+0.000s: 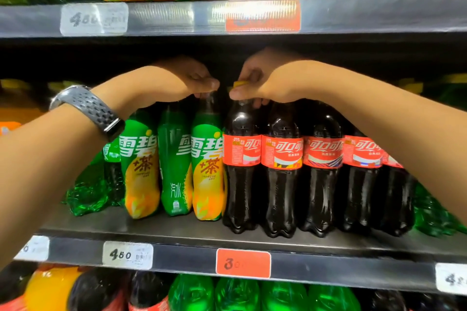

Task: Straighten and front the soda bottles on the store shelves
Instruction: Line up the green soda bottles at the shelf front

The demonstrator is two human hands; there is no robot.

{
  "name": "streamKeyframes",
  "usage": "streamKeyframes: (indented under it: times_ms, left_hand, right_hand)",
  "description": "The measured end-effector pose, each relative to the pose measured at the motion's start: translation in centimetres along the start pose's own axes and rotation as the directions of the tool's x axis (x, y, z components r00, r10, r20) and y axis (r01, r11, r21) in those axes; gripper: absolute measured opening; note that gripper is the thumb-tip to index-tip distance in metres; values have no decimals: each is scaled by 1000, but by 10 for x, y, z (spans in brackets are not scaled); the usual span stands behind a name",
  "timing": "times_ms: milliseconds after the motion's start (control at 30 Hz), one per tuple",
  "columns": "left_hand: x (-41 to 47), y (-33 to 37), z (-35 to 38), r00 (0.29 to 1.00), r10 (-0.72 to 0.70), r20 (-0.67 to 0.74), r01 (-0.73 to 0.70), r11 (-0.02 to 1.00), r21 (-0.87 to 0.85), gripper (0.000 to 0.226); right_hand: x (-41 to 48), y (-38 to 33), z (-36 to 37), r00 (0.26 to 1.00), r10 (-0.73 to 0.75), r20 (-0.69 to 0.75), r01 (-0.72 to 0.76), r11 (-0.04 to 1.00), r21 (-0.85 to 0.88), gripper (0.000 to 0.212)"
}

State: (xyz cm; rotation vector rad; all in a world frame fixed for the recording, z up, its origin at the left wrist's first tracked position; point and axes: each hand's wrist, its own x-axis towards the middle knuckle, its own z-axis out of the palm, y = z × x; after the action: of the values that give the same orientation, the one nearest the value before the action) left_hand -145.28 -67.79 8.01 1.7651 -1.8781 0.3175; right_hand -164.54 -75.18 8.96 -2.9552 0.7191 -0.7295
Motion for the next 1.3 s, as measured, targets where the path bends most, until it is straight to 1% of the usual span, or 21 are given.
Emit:
streamKeyframes:
  times_ms: [100, 167, 300, 333, 433, 533, 633, 700, 767, 833, 967, 1033, 1133, 1200, 1300]
  left_hand:
    - [0, -4, -2, 1000, 10, 10, -9, 998, -62, 28]
    - [0, -9, -4, 1000, 22, 12, -21, 993, -115, 24]
    - [4, -16, -6, 993, 99, 66, -85, 979, -183, 19]
    - [5, -17, -7, 991, 112, 73, -96, 977, -189, 20]
    - [9, -22, -7, 987, 148, 66, -132, 970, -203, 19]
    - [11, -26, -6, 986, 156, 64, -138, 965, -224, 19]
    - [12, -29, -6, 986, 152, 63, -136, 968, -212, 19]
    - [10, -31, -8, 985, 156, 68, -143, 975, -168, 22]
    - [8, -34, -11, 983, 168, 70, -164, 985, -58, 29]
    - [6, -41, -15, 984, 172, 41, -173, 984, 44, 30]
    - [3, -56, -21, 993, 117, 16, -117, 958, 261, 35]
    - [3, -60, -22, 995, 94, -13, -86, 953, 289, 40]
    - [4, -64, -20, 996, 57, -63, -38, 962, 270, 49]
    - [4, -67, -19, 999, 21, -46, -12, 985, 170, 50]
    - [4, -70, -17, 1000, 14, -24, -13, 999, 42, 43]
  right_hand:
    - [1, 2, 3, 1000, 23, -17, -23, 1000, 15, 41]
    - [0, 5, 3, 999, 41, 3, -41, 997, 68, 43]
    - [-8, 5, 0, 998, -12, 68, -1, 981, 194, 37]
    - [-9, 5, -1, 997, -12, 72, -2, 981, 194, 34]
    - [-7, 0, -1, 997, 28, 75, -37, 993, 111, 26]
    - [-4, -6, 1, 995, 82, 53, -85, 994, 63, 29]
    - [-2, -7, 2, 994, 105, 35, -107, 992, 64, 36]
    - [-1, -8, 5, 994, 104, 23, -105, 991, 80, 37]
    - [-1, -7, 6, 996, 85, 14, -86, 990, 115, 35]
    - [-3, -5, 6, 997, 70, 21, -73, 984, 161, 34]
    - [-7, -1, -1, 997, 36, 72, -54, 962, 268, 37]
    - [-6, 0, -1, 998, 18, 68, -36, 961, 273, 33]
    - [-4, 2, 1, 999, 8, 42, -19, 963, 268, 30]
    - [-3, 2, 1, 999, 8, 37, -17, 967, 253, 28]
    - [-1, 4, 1, 999, 5, 38, -14, 973, 232, 27]
